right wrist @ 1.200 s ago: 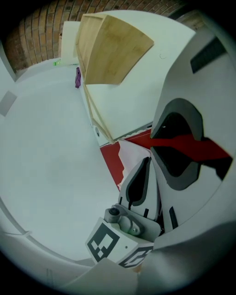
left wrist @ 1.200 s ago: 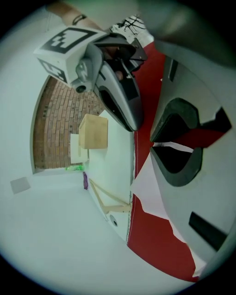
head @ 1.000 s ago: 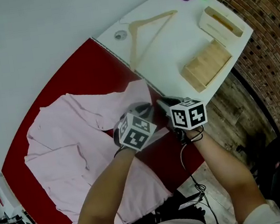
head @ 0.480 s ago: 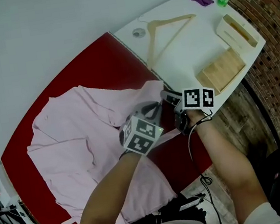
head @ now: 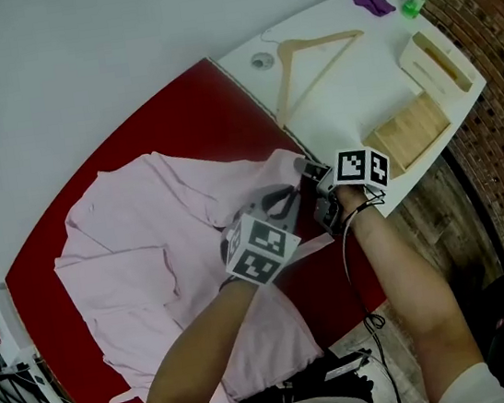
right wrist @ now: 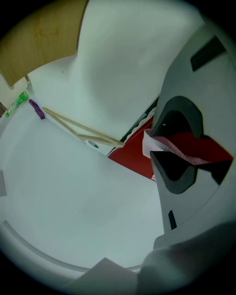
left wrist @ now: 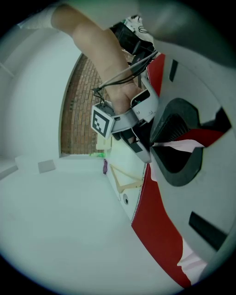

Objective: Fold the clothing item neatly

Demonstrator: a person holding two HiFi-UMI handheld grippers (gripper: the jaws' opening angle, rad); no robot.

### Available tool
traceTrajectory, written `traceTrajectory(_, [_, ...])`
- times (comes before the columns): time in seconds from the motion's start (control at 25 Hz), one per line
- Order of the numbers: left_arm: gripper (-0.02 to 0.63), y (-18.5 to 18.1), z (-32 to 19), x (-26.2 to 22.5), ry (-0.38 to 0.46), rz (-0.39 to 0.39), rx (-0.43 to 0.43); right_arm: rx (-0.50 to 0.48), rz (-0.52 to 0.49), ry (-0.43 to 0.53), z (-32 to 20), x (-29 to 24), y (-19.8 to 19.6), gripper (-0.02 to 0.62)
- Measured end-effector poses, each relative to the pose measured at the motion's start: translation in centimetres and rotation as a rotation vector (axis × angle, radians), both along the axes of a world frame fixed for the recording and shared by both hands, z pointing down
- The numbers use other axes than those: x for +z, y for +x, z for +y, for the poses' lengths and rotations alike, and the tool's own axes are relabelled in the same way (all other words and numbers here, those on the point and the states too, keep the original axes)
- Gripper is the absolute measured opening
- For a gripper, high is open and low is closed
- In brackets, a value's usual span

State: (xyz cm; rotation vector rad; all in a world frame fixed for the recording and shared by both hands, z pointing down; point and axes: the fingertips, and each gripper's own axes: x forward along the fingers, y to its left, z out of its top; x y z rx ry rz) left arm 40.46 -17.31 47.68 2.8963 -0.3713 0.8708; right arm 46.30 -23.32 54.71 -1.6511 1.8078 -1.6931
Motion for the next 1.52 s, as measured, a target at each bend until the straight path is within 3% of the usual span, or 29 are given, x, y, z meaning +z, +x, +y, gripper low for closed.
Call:
traceTrajectory(0.24, [0.029,-0.5,0.3,-0.1,-0.002,-0.006,-0.007,-0.027,0.020,0.000,0.2,0.0,-0.3,0.030])
traceTrajectory(0.48, [0.029,-0.9,0.5,-0.3,-0.006,0.001,-0.027,-0.058,0.111,0.045,0.1,-1.5,-0.3,0.021])
traceTrajectory(0.76, [0.029,-2.7,-0.1,-2.7,-0.049,0.086,-0.114,-0.118,0.240,0.125,-0.9,-5.9,-2.0,0.021])
traceTrajectory(1.24, [0.029,-11.3,-2.1,-6.7,-0.168,0.303,-0.346,-0.253,0.388,0.264,-3.5,-13.5,-11.4,0.021])
traceTrajectory(1.52, [0.029,-17.3,-2.6,-7.3,-0.231,0.375,-0.460,-0.339,0.418,0.317,-4.9,-15.7,-18.1,0.021])
